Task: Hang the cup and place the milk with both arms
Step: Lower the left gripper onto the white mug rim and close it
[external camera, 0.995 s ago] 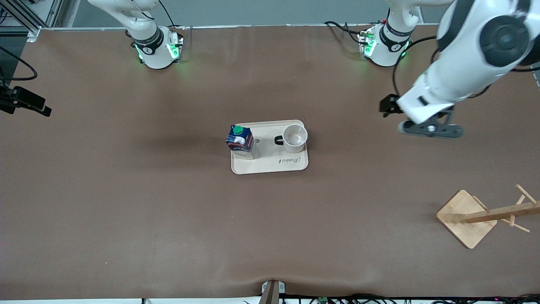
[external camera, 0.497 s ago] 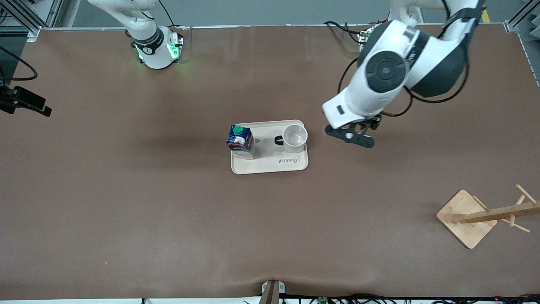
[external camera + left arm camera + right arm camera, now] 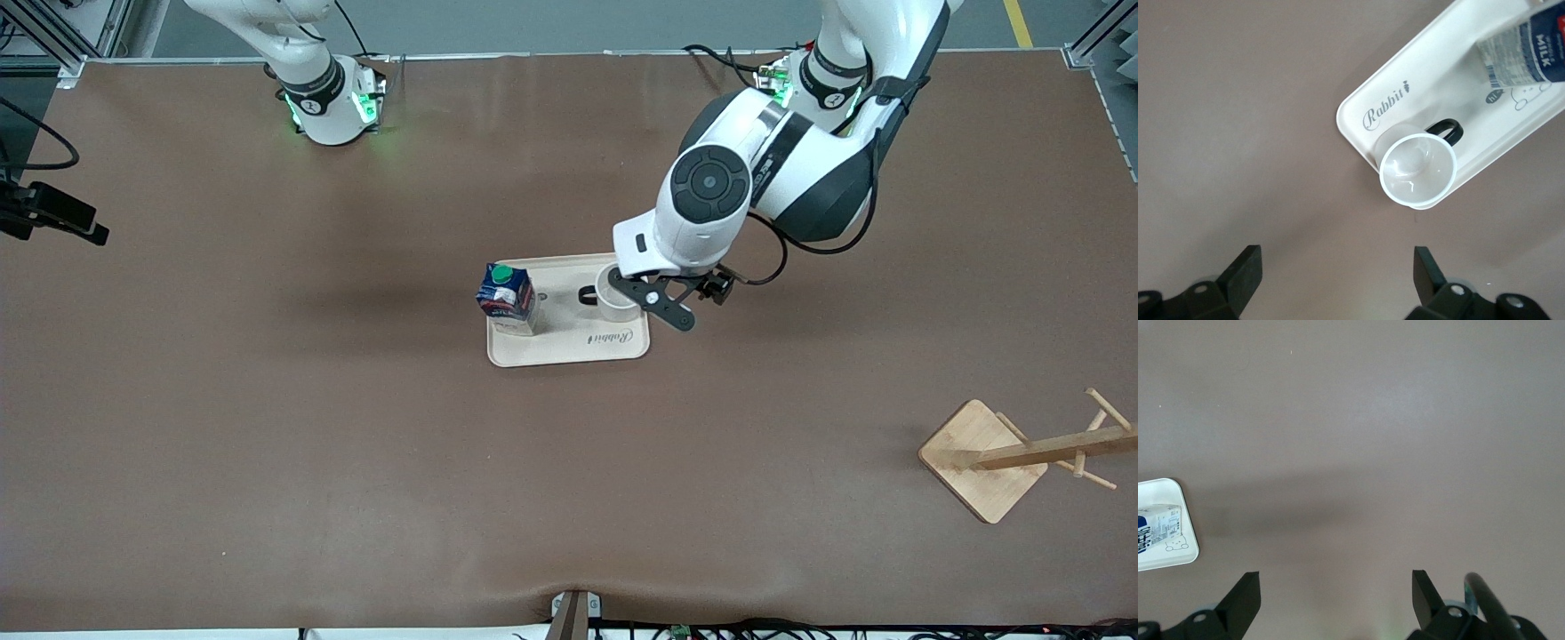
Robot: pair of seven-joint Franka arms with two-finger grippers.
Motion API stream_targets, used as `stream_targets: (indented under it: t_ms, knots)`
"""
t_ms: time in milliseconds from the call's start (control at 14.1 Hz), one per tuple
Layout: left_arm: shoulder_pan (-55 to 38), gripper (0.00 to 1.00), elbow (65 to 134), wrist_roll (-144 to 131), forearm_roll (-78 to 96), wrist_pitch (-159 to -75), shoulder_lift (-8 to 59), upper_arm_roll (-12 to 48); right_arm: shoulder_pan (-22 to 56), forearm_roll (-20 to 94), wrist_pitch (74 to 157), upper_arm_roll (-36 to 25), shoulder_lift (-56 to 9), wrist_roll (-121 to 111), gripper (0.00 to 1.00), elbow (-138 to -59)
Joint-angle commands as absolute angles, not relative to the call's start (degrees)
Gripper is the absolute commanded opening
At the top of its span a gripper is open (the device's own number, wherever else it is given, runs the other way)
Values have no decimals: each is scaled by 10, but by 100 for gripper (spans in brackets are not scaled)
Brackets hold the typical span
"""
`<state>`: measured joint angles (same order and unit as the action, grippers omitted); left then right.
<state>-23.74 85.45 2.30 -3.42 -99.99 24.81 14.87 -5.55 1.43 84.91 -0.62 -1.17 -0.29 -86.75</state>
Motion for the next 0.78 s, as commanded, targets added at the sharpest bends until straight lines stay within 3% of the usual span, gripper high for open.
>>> stream_targets:
  t_ms: [0,710]
  knots:
    - [-260,100,842,103,-84,-1026,272,148,-65,11,849,4,-11,1,100,-867]
    - [-277,100,866,290,-107,-1164,352,149,-64,11,850,4,-14,1,100,-867]
